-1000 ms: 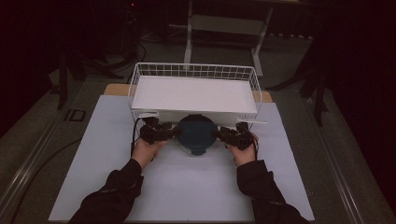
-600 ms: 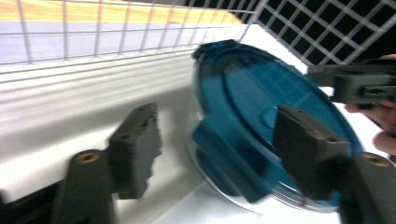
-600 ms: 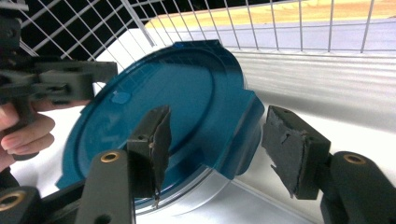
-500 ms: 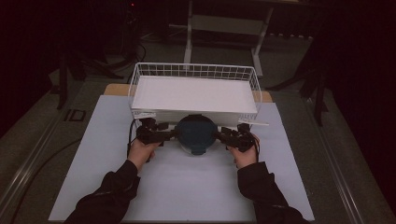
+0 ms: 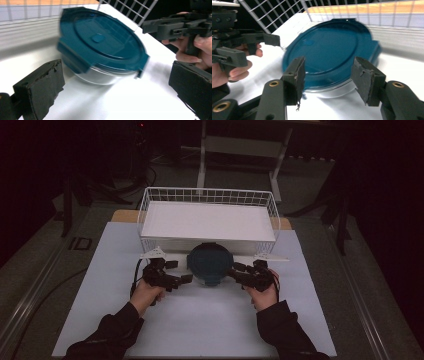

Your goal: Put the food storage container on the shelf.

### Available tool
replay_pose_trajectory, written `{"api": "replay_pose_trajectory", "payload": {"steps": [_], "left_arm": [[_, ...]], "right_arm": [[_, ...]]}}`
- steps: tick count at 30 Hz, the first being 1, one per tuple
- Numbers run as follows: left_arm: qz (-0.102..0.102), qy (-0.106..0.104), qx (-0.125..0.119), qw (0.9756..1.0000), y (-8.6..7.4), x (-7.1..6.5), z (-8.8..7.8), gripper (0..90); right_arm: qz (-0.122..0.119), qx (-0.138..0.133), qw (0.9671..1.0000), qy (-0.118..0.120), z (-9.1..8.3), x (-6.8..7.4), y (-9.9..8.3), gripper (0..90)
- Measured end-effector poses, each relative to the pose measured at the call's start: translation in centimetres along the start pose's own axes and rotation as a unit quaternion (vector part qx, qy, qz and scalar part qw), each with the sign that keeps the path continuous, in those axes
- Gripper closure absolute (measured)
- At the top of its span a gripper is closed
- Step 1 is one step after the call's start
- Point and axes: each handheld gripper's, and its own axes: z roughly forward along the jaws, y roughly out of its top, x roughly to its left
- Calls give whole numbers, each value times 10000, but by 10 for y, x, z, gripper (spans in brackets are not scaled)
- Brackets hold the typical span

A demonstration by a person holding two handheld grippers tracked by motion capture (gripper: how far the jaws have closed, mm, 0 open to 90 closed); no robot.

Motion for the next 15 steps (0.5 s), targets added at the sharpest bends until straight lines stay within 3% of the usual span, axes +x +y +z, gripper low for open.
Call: {"api": "replay_pose_trajectory", "payload": {"steps": [5, 10, 11, 12, 13, 15], "left_arm": [[88, -69, -10, 9999, -4, -9, -8, 0], [231, 34, 39, 9997, -8, -17, -16, 0], [315, 126, 35, 9994, -10, -21, -20, 0], [315, 126, 35, 9994, -10, -21, -20, 0], [333, 139, -5, 9993, -12, -25, -25, 0], [324, 163, -78, 9993, -14, -29, -30, 0]], "right_arm": [[-31, 116, 9995, 278, -4, 15, -6, 532], [-127, 245, 9990, 360, -4, 29, -15, 608], [-155, 286, 9987, 383, -3, 30, -17, 682], [-155, 286, 9987, 383, -3, 30, -17, 682], [-171, 345, 9985, 378, -1, 33, -21, 793], [-159, 443, 9982, 368, 2, 34, -24, 866]]}}
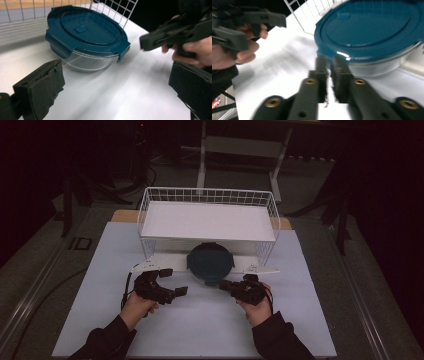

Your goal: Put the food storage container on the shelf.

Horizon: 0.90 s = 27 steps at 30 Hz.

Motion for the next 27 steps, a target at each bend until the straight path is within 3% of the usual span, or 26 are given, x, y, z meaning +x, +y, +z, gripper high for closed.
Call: {"api": "replay_pose_trajectory", "payload": {"steps": [12, 19, 27], "left_arm": [[212, 75, 87, 9997, -19, -20, -9, 0], [254, 75, 28, 9996, -20, -22, -8, 0], [275, 109, -47, 9996, -22, -21, -9, 0]], "right_arm": [[-186, 379, 9989, -217, 25, 1, -7, 898], [-143, 376, 9990, -201, 34, -2, -2, 899], [-89, 305, 9986, -413, 49, -11, 9, 899]]}}
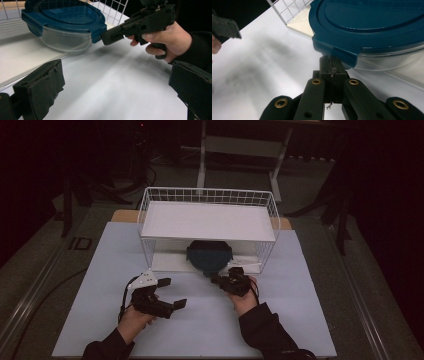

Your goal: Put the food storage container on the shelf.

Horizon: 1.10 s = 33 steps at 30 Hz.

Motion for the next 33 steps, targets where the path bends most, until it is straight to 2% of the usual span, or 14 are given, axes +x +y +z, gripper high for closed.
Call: {"api": "replay_pose_trajectory", "payload": {"steps": [8, 13, 19, 26, 30, 33], "left_arm": [[45, 6, -13, 10000, -1, 0, 0, 0], [112, 15, 18, 9999, -1, -2, 1, 0], [78, -1, 1, 10000, -2, -2, 1, 0], [106, -20, 34, 9999, -2, -2, 1, 0], [155, -38, 43, 9999, -2, -3, 0, 0], [187, -26, 31, 9998, -2, -5, -1, 0]], "right_arm": [[-77, -32, 9999, -136, 11, -6, 11, 899], [-20, -45, 9998, -215, 16, -11, 16, 899], [21, -61, 9996, -289, 20, -14, 21, 899], [-47, -62, 9996, -262, 22, -11, 21, 899], [-132, -73, 9997, -179, 16, -4, 17, 888], [-98, -98, 9999, -83, 8, -2, 12, 845]]}}
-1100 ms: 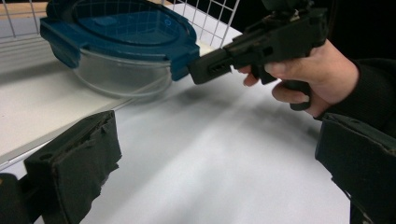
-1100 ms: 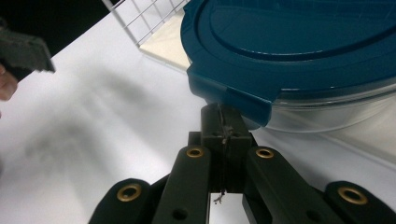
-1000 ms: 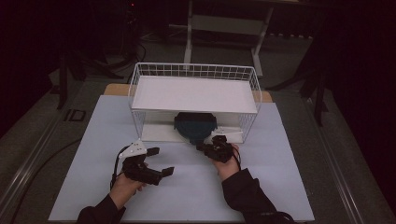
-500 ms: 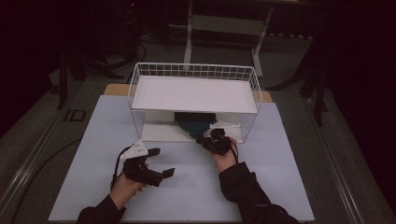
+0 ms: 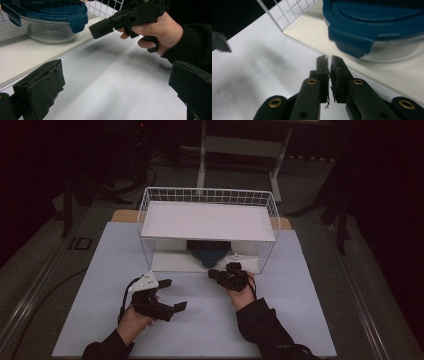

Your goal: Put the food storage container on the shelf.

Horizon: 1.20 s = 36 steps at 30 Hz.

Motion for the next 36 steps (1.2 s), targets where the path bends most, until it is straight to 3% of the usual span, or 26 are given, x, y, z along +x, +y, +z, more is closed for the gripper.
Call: {"api": "replay_pose_trajectory", "payload": {"steps": [3, 8, 9, 10, 11, 14, 15, 16, 18, 29, 36], "left_arm": [[16, 5, 0, 10000, 0, -1, -1, 0], [12, -51, -59, 10000, 0, 0, -3, 0], [12, -51, -59, 10000, 0, 0, -3, 0], [48, -41, -50, 10000, 0, 0, -3, 0], [48, -41, -50, 10000, 0, 0, -3, 0], [81, -34, -41, 10000, -1, 0, -3, 0], [81, -34, -41, 10000, -1, 0, -3, 0], [76, -34, -47, 10000, -2, 0, -3, 0], [79, -37, -51, 9999, -3, 0, -3, 0], [98, -94, -11, 9999, -5, -3, -5, 0], [111, -141, -15, 9998, -6, -6, -6, 0]], "right_arm": [[-60, 13, 10000, 45, -8, 2, -5, 788], [-101, -112, 9998, 117, -22, 4, -13, 583], [-101, -112, 9998, 117, -22, 4, -13, 583], [-75, -148, 9998, 123, -27, 4, -16, 457], [-48, -157, 9998, 145, -29, 4, -17, 403], [-50, -296, 9995, 102, -36, 4, -22, 272], [-50, -296, 9995, 102, -36, 4, -22, 272], [-89, -331, 9994, 97, -41, 4, -24, 205], [-13, -398, 9991, 116, -46, 1, -26, 180], [-135, -361, 9992, 68, -71, -2, -44, 161], [-198, -525, 9983, -139, -99, -6, -58, 163]]}}
